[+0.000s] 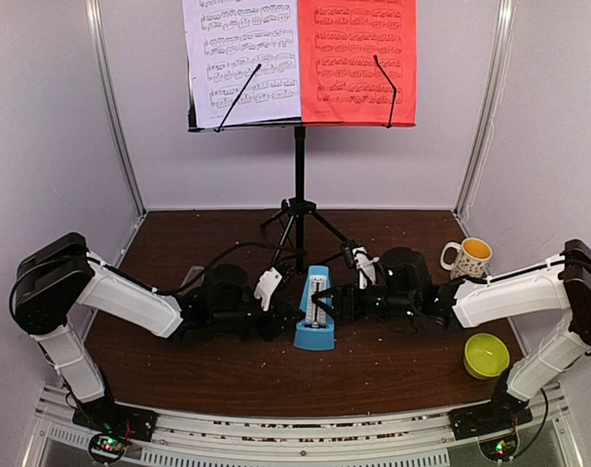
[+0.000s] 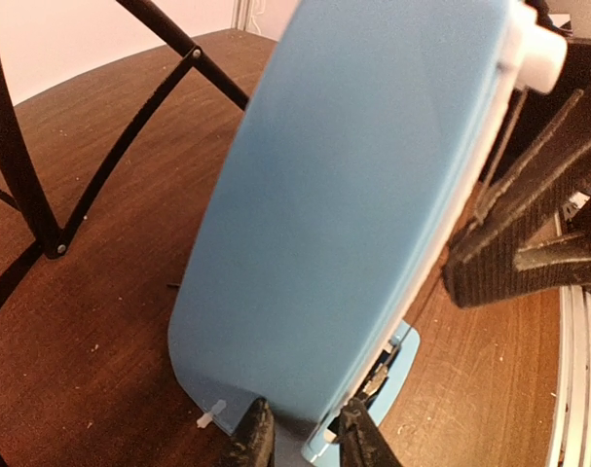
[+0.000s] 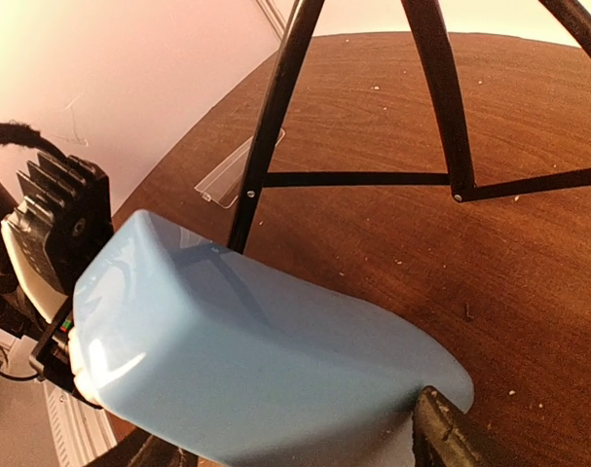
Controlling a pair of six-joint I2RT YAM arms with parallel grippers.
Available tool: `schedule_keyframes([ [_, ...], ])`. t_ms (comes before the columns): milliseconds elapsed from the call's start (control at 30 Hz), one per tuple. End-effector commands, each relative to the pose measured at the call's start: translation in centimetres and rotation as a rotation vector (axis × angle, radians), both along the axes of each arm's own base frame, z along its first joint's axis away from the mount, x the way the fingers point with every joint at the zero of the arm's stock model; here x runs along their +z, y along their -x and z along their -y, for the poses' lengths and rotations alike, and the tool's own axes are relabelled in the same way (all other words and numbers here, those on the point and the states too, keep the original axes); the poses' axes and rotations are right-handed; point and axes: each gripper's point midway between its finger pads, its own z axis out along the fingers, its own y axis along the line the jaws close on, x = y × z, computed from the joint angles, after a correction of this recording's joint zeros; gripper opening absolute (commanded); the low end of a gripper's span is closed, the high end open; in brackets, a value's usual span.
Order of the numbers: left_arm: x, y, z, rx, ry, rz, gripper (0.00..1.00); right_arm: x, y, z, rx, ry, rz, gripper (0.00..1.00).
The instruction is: Set up the instrument practice props
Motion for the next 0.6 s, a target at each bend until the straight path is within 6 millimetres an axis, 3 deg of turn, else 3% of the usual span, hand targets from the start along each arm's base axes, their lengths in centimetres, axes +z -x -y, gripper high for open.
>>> schedule_keyframes([
  [0,2.15,-0.49,1.22,-0.004,0.068,0.039,0.25,1.22,-0.94,-0.30,-0.017,-0.008,0.046,0.72],
  [567,1.95,-0.93,1.17,0.019,0.065,0.042,0.24,1.70,-1.04,-0.63,0.061,-0.051,0.055,0.53],
])
